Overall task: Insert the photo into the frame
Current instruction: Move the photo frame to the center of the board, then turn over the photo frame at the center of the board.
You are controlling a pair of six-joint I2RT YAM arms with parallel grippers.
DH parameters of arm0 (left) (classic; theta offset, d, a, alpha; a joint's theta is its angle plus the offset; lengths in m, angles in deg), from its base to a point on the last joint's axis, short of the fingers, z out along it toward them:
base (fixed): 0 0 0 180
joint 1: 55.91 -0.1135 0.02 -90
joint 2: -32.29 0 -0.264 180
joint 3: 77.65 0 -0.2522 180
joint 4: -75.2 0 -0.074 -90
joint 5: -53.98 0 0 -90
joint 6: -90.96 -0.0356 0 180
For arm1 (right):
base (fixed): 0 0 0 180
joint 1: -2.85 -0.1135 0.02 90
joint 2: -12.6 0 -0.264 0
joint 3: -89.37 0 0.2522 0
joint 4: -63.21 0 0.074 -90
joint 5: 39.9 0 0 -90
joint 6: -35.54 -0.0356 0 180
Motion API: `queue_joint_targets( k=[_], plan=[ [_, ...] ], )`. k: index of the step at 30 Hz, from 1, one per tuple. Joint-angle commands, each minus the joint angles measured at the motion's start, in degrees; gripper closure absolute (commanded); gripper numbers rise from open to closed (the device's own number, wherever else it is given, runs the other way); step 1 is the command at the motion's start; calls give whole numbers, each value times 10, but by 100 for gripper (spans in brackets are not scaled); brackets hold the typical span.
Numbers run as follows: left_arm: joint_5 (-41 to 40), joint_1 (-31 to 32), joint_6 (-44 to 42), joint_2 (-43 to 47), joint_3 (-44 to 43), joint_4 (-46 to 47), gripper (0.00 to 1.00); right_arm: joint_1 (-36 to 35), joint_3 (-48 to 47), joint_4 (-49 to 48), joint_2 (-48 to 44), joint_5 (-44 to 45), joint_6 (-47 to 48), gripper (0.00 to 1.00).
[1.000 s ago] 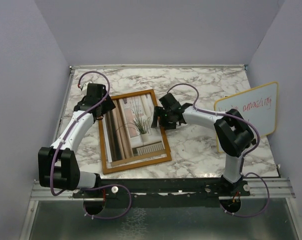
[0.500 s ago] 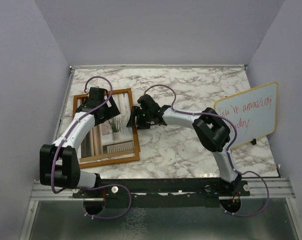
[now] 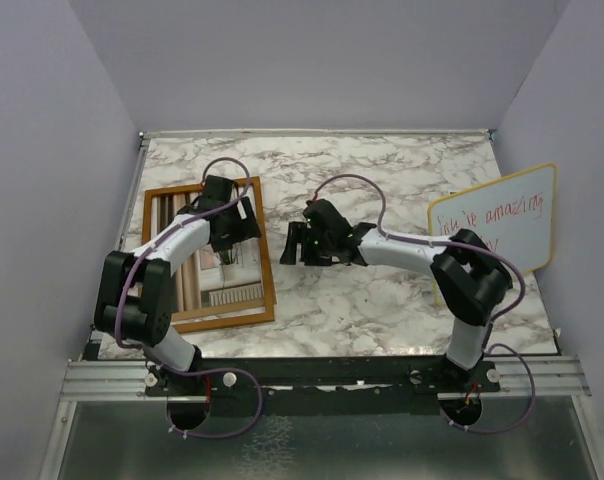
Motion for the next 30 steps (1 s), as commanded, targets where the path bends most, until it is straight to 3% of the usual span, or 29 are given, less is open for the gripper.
queue_joint_targets(
  k=[1,7,11,19,22,30],
  plan=[
    [-10,50,5,-55,-43,10,20,9,69,-19,-88,45,32,26],
    [-104,94,23,-100,-79,-20,35,17,151,-16,-146,49,15,26],
    [-120,115,27,-124,-90,-32,44,18,181,-20,-161,49,7,27],
    [-203,135,34,-150,-108,-73,49,18,203,-24,-175,49,3,27],
    [-196,138,28,-156,-119,-78,59,17,204,-21,-176,49,3,27],
    [-177,140,-16,-130,-176,-114,98,17,210,-13,-192,73,-4,27]
  ],
)
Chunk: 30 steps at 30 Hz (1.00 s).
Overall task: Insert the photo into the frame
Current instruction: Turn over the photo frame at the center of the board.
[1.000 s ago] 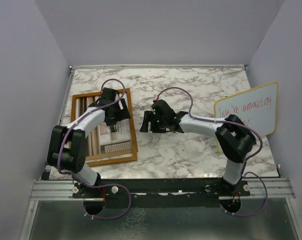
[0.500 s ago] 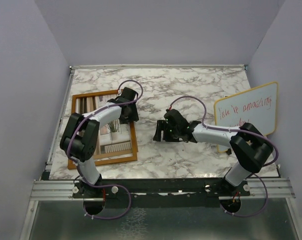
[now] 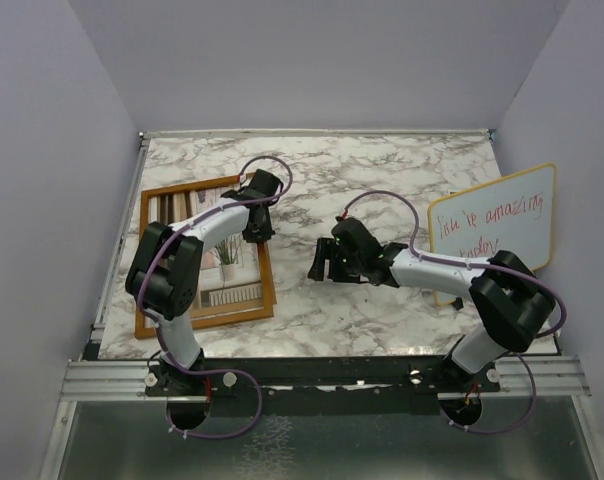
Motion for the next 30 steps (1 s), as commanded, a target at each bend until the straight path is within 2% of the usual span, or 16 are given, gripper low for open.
queue_joint_targets(
  k=[1,7,11,16,19,24,30],
  plan=[
    [-3,3,-34,22,-56,-43,100,2,9,4,-23,32,-9,27],
    [-57,2,-45,76,-111,-107,100,2,-6,9,-39,5,-10,27],
    [-85,1,-44,123,-127,-131,100,1,-23,-26,-51,-81,9,26],
    [-77,0,-41,156,-139,-146,100,1,-23,-185,-47,-255,-3,18],
    [-63,-1,-40,169,-151,-148,100,-3,-17,-281,-50,-299,-40,12],
    [-16,0,-32,179,-168,-148,100,-7,-17,-347,-63,-318,-56,9],
    [56,-1,-15,192,-177,-142,100,-9,-70,-289,-29,-288,-40,11]
  ],
)
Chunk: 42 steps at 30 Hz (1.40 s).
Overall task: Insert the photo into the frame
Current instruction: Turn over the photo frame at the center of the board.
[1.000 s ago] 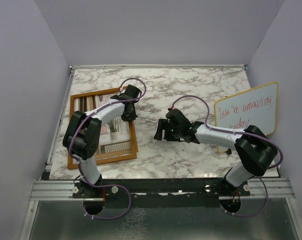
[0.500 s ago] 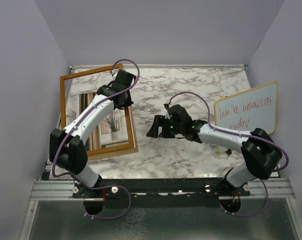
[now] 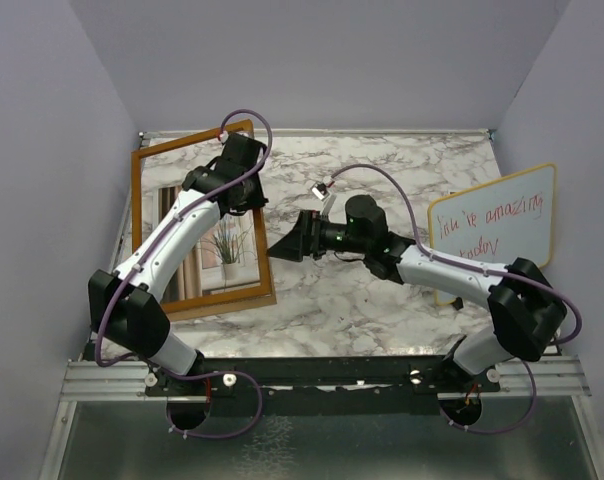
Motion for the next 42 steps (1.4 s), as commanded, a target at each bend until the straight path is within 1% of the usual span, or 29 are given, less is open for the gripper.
queue_joint_targets(
  k=[1,4,8,11,14,17,21,25,27,29,31,34,39,42],
  plan=[
    [56,0,6,37,-29,6,100,-5,-57,22,27,5,6,13],
    [82,0,14,44,-31,12,100,-5,-91,50,55,18,0,18],
    [110,0,25,49,-33,19,100,-6,-119,58,72,12,-14,24],
    [132,0,30,51,-39,24,100,-6,-131,75,72,17,-18,26],
    [150,0,35,52,-56,28,100,-6,-126,83,55,23,-16,25],
    [176,0,44,49,-78,31,100,-6,-107,75,16,40,-15,18],
    [216,1,52,48,-103,43,100,-6,-77,111,-61,143,-6,11],
    [243,1,54,42,-122,52,100,-5,-40,143,-147,271,-3,9],
    [262,1,62,37,-125,63,100,-5,-35,168,-176,317,-5,9],
    [284,1,73,33,-126,81,100,-5,-35,186,-192,338,-6,8],
    [312,1,91,27,-128,104,100,-5,-41,191,-196,331,-4,7],
    [346,1,122,20,-136,141,100,-4,-60,191,-187,287,6,6],
    [410,2,195,15,-147,215,100,5,-84,184,-179,238,2,7],
    [445,3,240,14,-140,262,100,9,-93,155,-182,195,2,9]
  ],
)
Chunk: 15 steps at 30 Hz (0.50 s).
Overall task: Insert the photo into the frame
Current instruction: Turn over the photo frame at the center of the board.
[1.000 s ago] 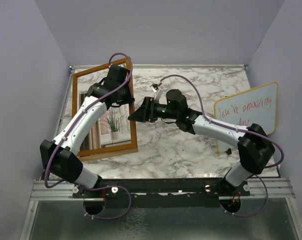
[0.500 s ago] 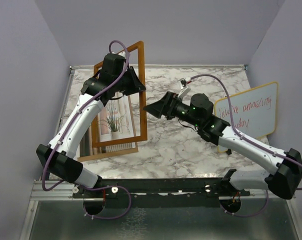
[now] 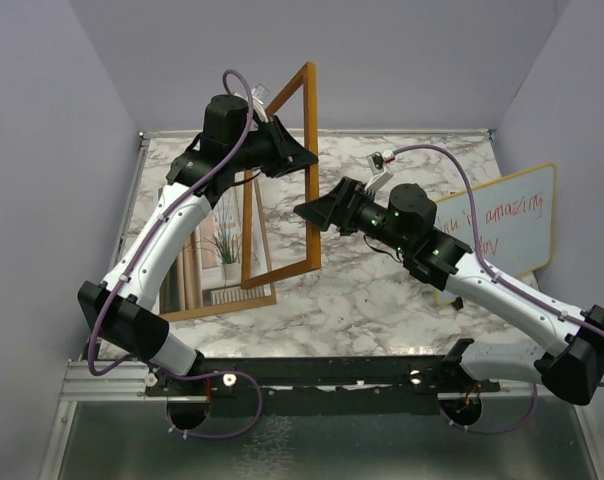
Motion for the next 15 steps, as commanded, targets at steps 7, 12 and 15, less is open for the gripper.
queue_joint_targets(
  k=[7,12,15],
  plan=[
    [151,4,175,18,31,261,100,14,-14,-104,-27,-139,-50,21],
    [186,5,243,25,78,374,100,17,78,-257,-77,-112,-146,27],
    [195,7,278,26,106,430,100,17,75,-269,-76,-119,-162,38]
  ],
)
